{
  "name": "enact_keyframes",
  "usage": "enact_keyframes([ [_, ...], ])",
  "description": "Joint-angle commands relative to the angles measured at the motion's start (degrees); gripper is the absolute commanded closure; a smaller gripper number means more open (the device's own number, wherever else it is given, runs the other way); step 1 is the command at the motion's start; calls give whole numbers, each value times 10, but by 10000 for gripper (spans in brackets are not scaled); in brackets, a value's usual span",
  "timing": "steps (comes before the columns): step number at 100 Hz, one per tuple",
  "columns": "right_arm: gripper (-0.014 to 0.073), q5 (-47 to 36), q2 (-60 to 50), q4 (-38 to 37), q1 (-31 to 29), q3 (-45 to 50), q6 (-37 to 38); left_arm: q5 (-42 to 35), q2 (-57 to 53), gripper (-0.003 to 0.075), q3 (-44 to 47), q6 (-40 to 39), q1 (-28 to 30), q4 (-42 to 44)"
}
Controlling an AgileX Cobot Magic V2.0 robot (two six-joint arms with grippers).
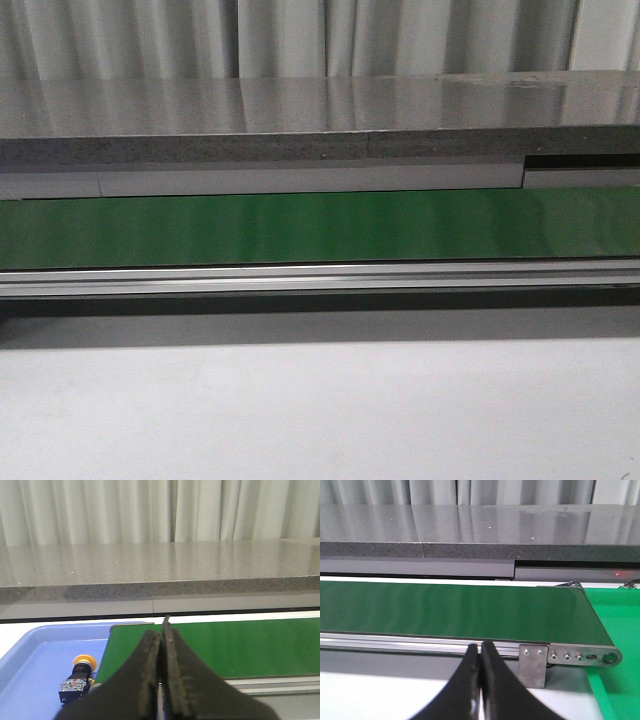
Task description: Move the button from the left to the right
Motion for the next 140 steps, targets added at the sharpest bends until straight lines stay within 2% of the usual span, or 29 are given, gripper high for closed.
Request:
enact_keyframes([
  [1,662,-45,-12,-3,-1,-9,-1,-47,-17,740,20,-6,-4,-5],
  [50,662,-45,-12,-3,-1,-9,-1,-53,-17,740,19,-2,-4,-2],
  [67,662,-45,-12,-3,-1,-9,-1,-35,-15,740,-14,-2,-4,-2],
  [95,662,-45,-12,-3,-1,-9,-1,121,62,740,-161,-2,-4,-2],
  [114,662,-45,-12,-3,-1,-9,-1,221,167,740,-286,-2,-4,-2],
  [140,662,-45,-12,-3,-1,-9,-1,411,318,740,-445,-2,-4,-5],
])
